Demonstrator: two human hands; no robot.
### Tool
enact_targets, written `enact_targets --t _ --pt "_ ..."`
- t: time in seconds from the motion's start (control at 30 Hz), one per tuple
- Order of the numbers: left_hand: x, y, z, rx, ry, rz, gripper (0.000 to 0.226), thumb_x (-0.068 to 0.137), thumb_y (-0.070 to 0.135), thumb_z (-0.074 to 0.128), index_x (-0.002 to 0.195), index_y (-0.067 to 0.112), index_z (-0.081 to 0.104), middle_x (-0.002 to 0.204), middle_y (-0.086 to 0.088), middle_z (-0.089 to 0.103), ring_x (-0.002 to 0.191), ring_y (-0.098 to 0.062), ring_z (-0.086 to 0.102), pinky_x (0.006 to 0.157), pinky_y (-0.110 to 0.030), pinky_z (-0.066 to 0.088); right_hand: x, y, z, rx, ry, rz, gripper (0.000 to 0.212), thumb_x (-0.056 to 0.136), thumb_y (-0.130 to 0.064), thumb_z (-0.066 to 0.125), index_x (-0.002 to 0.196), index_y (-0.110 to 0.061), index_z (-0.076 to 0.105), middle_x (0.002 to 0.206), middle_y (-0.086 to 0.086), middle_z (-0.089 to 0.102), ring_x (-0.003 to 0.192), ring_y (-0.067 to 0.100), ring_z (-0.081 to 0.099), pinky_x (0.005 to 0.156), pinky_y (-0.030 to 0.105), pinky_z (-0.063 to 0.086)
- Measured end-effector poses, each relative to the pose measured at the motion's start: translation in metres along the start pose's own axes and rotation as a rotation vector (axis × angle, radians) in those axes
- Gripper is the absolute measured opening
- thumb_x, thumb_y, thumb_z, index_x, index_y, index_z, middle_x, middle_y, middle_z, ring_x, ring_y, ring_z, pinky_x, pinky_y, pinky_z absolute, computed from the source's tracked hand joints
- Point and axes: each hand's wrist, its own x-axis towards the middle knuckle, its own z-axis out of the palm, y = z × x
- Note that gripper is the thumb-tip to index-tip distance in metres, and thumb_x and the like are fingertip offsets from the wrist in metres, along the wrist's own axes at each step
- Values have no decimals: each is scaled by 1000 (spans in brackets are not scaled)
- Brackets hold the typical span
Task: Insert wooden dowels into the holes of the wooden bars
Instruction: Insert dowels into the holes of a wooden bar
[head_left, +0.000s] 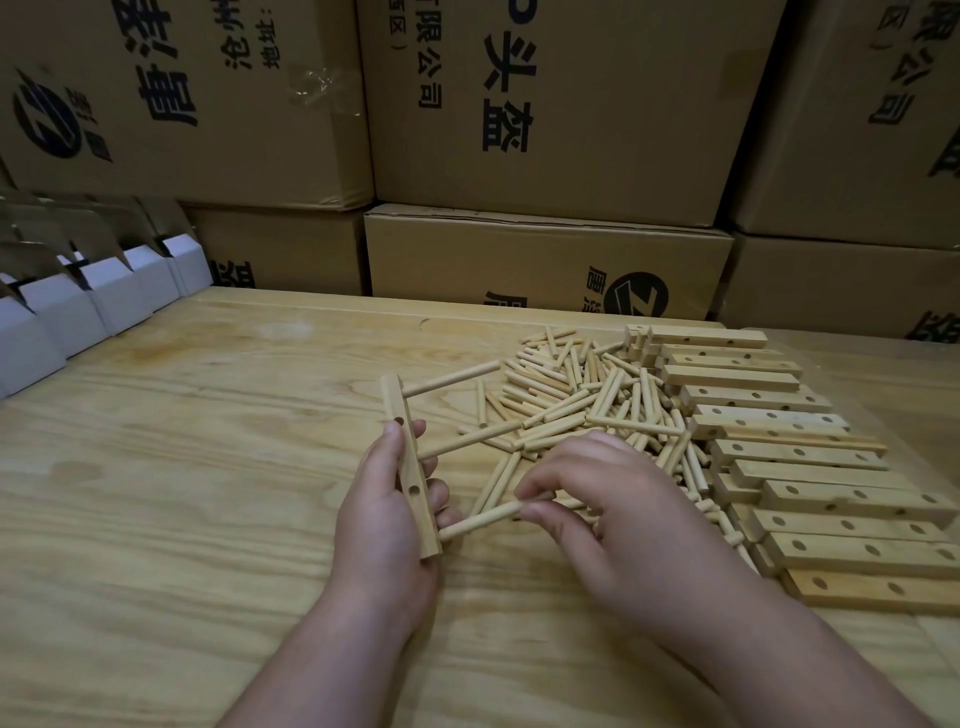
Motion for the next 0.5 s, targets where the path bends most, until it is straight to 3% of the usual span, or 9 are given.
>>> enact_targets --t 0.27,0.5 --pt "-2 -1 0 22 -61 -15 29 100 42 53 97 23 75 67 3 54 46 -10 43 39 -25 37 -2 0 -2 222 54 182 7 88 -31 72 95 -32 75 97 -24 63 97 0 59 81 10 43" --pt "-1 -1 -1 21 -44 -16 29 100 42 51 96 24 74 67 4 55 46 -9 42 45 -25 33 -1 -7 -6 313 14 169 7 87 -27 75 93 -29 77 91 -22 68 94 -1 62 79 9 44"
